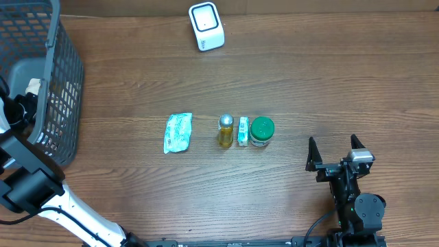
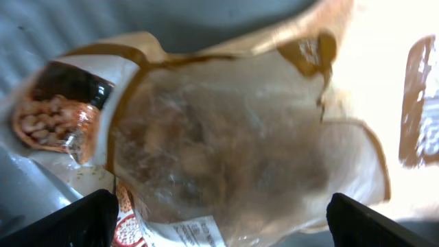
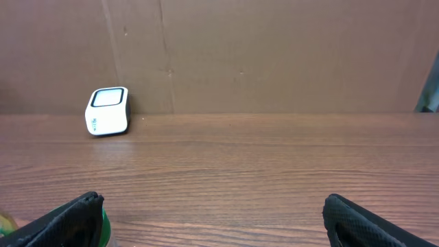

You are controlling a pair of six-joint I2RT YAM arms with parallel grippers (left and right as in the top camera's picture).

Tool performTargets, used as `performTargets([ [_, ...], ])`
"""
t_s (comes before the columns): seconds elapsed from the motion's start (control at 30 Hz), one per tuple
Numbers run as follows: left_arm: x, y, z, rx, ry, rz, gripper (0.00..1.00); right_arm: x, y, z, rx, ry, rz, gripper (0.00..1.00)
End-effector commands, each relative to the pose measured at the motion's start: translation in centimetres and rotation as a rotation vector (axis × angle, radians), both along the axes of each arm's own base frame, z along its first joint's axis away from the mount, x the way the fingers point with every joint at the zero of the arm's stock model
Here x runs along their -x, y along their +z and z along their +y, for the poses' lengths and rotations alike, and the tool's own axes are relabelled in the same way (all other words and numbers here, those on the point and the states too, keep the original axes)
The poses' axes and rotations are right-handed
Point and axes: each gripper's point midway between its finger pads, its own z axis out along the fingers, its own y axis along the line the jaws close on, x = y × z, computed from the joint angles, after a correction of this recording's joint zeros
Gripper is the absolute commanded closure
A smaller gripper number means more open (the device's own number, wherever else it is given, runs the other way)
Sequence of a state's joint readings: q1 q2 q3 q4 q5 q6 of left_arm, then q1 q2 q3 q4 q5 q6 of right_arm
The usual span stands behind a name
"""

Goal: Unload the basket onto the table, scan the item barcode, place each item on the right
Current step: 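Reach into the basket and grasp the brown PanTree bag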

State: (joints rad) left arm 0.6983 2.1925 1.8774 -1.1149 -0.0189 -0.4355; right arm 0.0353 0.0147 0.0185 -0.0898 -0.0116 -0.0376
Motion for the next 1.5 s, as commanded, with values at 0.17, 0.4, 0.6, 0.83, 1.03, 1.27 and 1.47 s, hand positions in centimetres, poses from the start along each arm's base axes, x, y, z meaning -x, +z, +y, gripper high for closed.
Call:
performTargets([
  [0.17, 0.0, -1.7, 0.3, -0.033, 0.129, -0.009, 0.00, 0.0, -0.1, 0.2, -0.004, 0.006, -0.006, 0.00],
  [0.4, 0.9, -5.6, -0.7, -0.024, 0.124, 0.004, 0.00, 0.0, -0.1, 0.2, -0.004, 0.006, -0.006, 0.00],
  [0.6, 1.4, -6.5, -1.1, -0.020, 0.057, 0.023, 0.01, 0.0, -0.1, 0.2, -0.004, 0.006, -0.006, 0.00],
  [0.83, -0.1, -4.6, -0.6, -0.014, 0.028, -0.053, 0.00, 0.0, -0.1, 0.2, -0.004, 0.006, -0.007, 0.00],
  [1.03, -2.3, 1.8, 0.9, -0.082, 0.025, -0.189, 0.01, 0.0, -0.1, 0.2, -0.004, 0.006, -0.006, 0.00],
  [1.27, -2.7, 4.2, 1.1, -0.128, 0.035, -0.226, 0.01, 0.0, -0.1, 0.2, -0.004, 0.006, -0.006, 0.00],
  [1.47, -2.9, 3.6, 1.1, -0.131, 0.031, -0.230, 0.00, 0.0, -0.1, 0.2, -0.004, 0.006, -0.007, 0.00],
])
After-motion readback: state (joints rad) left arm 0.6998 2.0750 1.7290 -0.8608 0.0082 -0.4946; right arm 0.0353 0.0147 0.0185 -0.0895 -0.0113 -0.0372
